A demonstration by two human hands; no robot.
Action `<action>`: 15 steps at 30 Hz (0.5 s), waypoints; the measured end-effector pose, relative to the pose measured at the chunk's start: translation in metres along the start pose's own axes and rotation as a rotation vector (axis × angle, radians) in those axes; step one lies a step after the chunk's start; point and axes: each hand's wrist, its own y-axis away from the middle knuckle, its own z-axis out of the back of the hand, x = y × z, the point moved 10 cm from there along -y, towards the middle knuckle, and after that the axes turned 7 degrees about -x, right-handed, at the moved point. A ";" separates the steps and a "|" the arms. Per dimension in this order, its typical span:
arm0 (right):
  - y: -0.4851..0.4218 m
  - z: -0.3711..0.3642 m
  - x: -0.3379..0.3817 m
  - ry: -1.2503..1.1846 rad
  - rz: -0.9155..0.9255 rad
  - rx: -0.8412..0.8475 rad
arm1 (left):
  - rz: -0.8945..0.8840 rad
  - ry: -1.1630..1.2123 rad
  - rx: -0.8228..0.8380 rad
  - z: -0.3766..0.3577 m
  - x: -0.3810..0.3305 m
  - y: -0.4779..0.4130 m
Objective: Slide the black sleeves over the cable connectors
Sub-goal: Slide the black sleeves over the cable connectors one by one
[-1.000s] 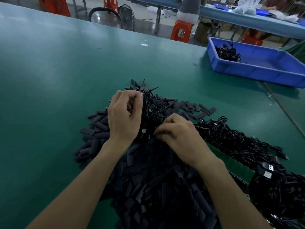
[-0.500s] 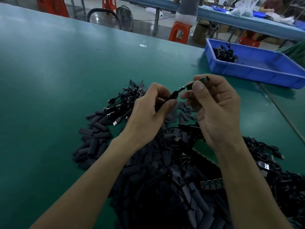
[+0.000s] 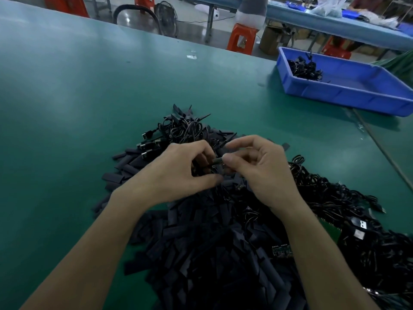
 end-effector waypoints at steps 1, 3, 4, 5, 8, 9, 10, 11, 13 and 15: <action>0.001 -0.003 -0.002 0.048 -0.001 0.003 | 0.033 0.017 0.017 -0.004 0.003 0.000; 0.002 -0.007 -0.006 0.131 0.009 0.000 | 0.072 0.023 0.008 -0.008 0.007 -0.002; 0.002 -0.007 -0.008 0.165 0.005 -0.003 | 0.074 0.009 0.000 -0.008 0.009 -0.003; 0.004 -0.007 -0.011 0.198 -0.007 -0.004 | 0.071 -0.018 -0.009 -0.006 0.011 -0.003; 0.010 -0.014 -0.023 0.397 -0.039 0.079 | 0.126 -0.087 -0.080 0.010 0.023 -0.005; 0.013 -0.020 -0.027 0.526 -0.034 0.144 | 0.158 -0.092 -0.111 0.015 0.028 -0.005; 0.017 -0.028 -0.031 0.664 -0.024 0.212 | 0.186 -0.088 -0.137 0.019 0.032 -0.005; 0.021 -0.036 -0.035 0.790 -0.016 0.264 | 0.203 -0.073 -0.159 0.022 0.034 -0.005; 0.026 -0.048 -0.037 0.974 0.017 0.285 | 0.211 -0.024 -0.187 0.023 0.033 -0.004; 0.030 -0.055 -0.037 1.048 0.041 0.250 | 0.209 0.010 -0.206 0.024 0.030 -0.004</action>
